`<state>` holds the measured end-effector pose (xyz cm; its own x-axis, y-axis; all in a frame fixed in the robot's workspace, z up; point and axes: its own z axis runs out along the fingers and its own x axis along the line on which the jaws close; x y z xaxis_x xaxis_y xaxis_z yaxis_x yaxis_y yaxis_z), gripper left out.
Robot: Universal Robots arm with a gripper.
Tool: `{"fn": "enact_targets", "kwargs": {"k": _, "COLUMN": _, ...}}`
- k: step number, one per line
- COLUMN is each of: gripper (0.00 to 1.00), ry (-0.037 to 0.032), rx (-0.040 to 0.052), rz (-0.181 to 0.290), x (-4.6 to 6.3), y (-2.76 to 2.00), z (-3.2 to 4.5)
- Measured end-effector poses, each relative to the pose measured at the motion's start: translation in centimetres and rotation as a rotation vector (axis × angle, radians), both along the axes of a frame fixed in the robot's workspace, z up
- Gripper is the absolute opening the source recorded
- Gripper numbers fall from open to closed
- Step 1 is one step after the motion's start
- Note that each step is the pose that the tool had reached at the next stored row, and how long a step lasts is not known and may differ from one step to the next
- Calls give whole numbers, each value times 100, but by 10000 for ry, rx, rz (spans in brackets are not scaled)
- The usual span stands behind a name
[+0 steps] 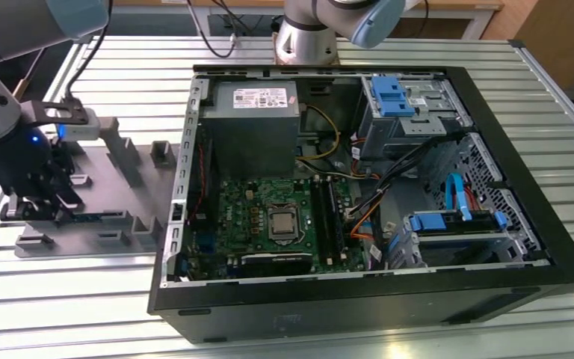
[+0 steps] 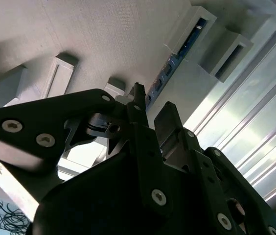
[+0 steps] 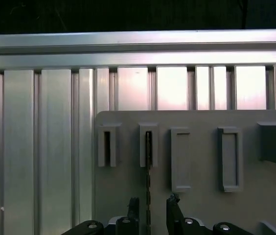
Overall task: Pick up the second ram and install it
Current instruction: 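Pick up the second ram and move it above second insertion slot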
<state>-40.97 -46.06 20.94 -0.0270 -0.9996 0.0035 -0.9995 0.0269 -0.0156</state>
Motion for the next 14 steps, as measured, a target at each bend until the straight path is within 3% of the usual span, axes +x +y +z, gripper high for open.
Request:
{"fn": "enact_targets", "kwargs": {"k": 9, "gripper": 36, "ry": 0, "rx": 0, "rz": 43, "x": 0, "y": -6, "z": -22}}
{"fn": "enact_targets", "kwargs": {"k": 14, "gripper": 36, "ry": 0, "rx": 0, "rz": 314, "x": -2, "y": -8, "z": -42}}
